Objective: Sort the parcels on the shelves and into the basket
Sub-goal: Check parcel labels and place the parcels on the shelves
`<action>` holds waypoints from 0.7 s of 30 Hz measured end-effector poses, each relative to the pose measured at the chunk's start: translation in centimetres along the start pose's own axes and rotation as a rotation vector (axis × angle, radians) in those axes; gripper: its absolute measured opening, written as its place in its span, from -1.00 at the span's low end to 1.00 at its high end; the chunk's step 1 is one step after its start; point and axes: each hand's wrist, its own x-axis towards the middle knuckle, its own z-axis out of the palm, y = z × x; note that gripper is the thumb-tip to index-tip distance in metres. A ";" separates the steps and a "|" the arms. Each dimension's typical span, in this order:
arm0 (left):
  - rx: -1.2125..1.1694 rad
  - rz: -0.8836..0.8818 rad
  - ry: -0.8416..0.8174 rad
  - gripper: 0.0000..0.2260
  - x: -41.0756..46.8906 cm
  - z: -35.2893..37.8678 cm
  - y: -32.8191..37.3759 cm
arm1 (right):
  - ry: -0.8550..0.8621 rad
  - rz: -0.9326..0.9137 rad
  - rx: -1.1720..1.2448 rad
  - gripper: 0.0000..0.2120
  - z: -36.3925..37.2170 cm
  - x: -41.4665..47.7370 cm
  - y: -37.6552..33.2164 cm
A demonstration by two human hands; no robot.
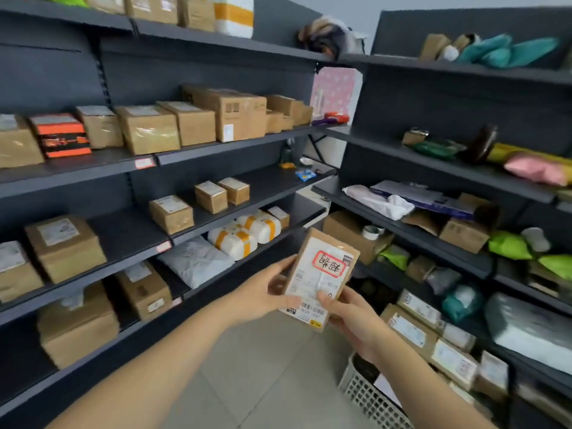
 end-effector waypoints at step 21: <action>0.229 0.099 -0.548 -0.58 30.0 34.9 9.8 | 0.414 0.108 -0.103 -0.29 -46.0 -4.8 4.2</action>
